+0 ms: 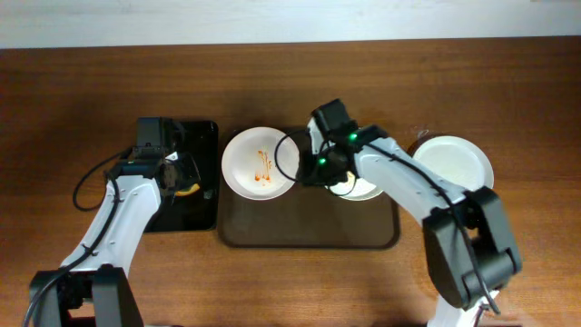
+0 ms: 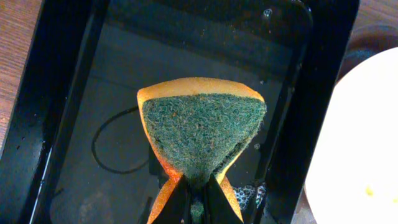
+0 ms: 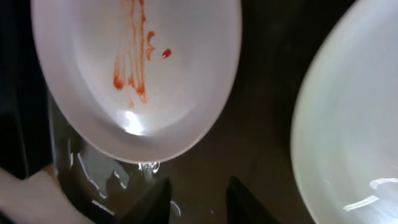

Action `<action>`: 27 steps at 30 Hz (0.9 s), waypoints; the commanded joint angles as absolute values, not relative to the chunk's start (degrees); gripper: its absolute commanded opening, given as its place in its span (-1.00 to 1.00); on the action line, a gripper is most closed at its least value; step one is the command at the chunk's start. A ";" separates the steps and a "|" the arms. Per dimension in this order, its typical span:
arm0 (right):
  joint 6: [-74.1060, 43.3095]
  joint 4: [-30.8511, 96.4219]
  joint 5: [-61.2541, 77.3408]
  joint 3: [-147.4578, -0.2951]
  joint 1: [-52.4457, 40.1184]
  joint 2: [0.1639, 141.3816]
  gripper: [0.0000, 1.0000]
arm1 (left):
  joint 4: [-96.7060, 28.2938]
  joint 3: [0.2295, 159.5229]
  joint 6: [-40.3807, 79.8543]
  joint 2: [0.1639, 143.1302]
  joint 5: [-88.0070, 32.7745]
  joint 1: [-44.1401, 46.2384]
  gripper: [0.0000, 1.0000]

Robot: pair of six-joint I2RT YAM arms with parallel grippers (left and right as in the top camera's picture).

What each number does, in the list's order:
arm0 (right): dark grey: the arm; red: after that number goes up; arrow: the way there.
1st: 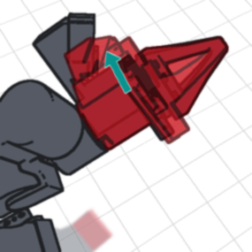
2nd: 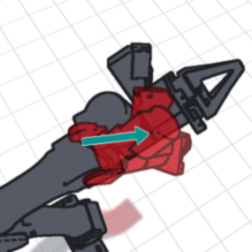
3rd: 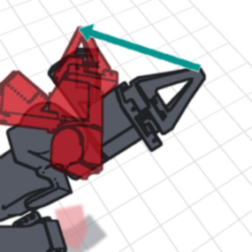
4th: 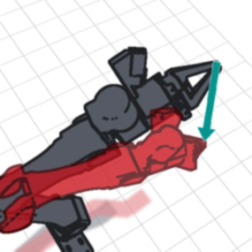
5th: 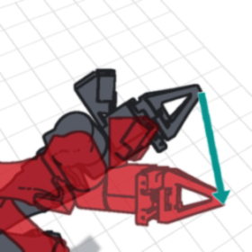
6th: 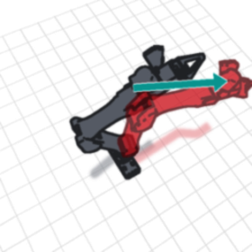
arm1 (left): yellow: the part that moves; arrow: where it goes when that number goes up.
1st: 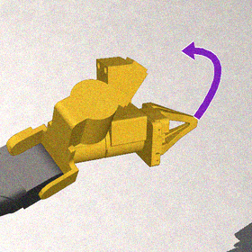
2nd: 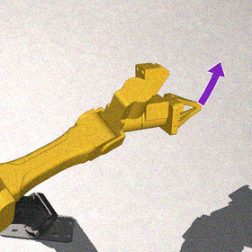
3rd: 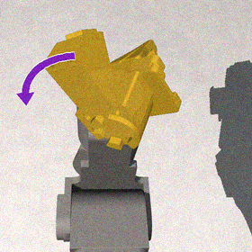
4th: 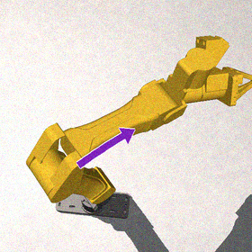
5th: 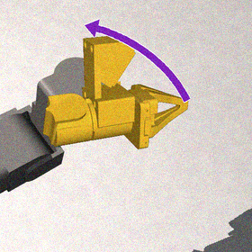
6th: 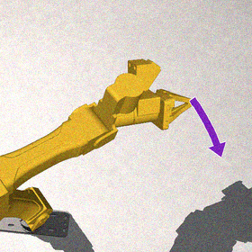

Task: Clean dirty plates on tray and stack at the side

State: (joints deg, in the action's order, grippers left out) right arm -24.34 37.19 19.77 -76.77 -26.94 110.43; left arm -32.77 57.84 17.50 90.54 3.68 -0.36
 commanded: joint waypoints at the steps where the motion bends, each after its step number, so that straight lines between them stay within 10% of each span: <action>1: -31.00 35.03 15.03 -77.06 -28.27 114.10 -0.39 | -32.62 57.78 16.62 90.65 3.22 -0.54 -1.00; 13: -35.44 33.61 14.57 -77.08 -28.91 118.83 -0.92 | -32.56 57.78 16.58 90.63 -1.17 -0.54 -1.00; 27: -34.57 37.76 14.33 -77.08 -28.86 118.80 -0.92 | -24.27 57.78 20.01 97.03 -32.14 12.19 -1.00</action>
State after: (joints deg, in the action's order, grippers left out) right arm -34.92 36.77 15.84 -77.49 -28.49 117.32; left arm -27.90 57.82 15.22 93.27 -26.87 8.99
